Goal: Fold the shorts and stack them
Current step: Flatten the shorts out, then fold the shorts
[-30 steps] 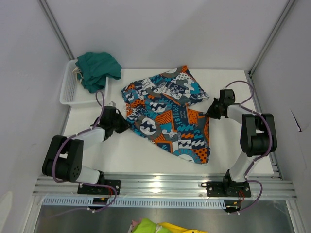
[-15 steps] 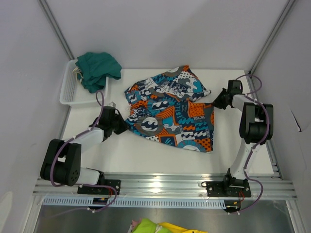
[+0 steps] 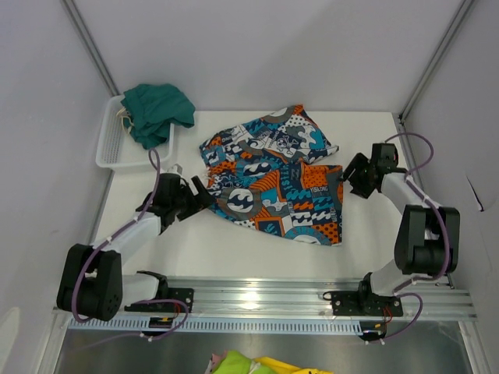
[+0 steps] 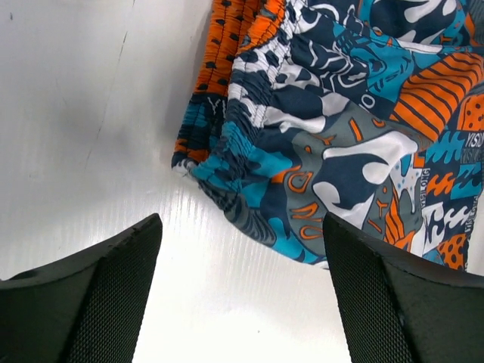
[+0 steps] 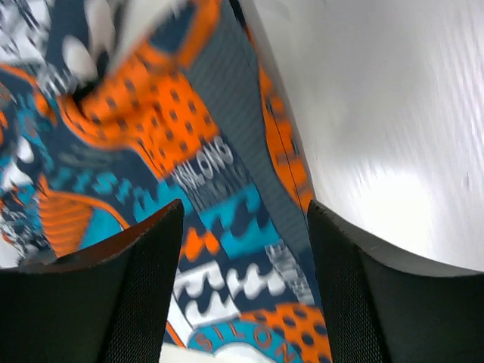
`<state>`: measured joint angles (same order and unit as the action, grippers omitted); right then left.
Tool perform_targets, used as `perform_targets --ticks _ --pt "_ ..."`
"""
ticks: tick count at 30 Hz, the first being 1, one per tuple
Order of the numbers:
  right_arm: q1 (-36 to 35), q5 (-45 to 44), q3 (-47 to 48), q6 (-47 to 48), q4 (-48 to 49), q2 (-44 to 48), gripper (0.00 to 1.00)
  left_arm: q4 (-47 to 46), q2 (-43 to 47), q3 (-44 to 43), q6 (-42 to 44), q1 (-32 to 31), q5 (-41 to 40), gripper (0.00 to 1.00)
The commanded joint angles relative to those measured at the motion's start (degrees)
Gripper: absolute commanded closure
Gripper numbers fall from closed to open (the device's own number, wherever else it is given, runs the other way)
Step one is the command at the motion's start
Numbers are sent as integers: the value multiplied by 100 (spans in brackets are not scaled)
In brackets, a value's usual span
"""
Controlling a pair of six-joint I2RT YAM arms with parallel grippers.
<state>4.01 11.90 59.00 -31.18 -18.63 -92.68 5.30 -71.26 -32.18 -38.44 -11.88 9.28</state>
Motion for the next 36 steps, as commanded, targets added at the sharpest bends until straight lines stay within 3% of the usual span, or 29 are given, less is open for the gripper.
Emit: perform_targets --ticks 1,8,14,17,27,32,36 --pt "-242 -415 -633 -107 -806 741 32 147 393 168 117 28 13 9" --pt "-1253 -1953 -1820 -1723 -2002 2780 44 217 526 318 196 28 -40 7" --pt "-1464 -1937 -2261 -2681 -2846 4108 46 129 579 459 275 28 -58 7" --pt "-1639 -1920 -2437 -3129 -3111 4224 46 94 596 485 328 28 -49 6" --pt "-1781 -1480 -3570 -4088 -1908 4268 50 59 570 573 495 28 39 6" --pt "-1781 -1638 -3703 -4186 -1486 3987 58 -3 535 608 486 28 74 7" --pt "-1781 -1726 -3721 -4142 -1021 3610 58 -11 482 599 477 28 57 6"
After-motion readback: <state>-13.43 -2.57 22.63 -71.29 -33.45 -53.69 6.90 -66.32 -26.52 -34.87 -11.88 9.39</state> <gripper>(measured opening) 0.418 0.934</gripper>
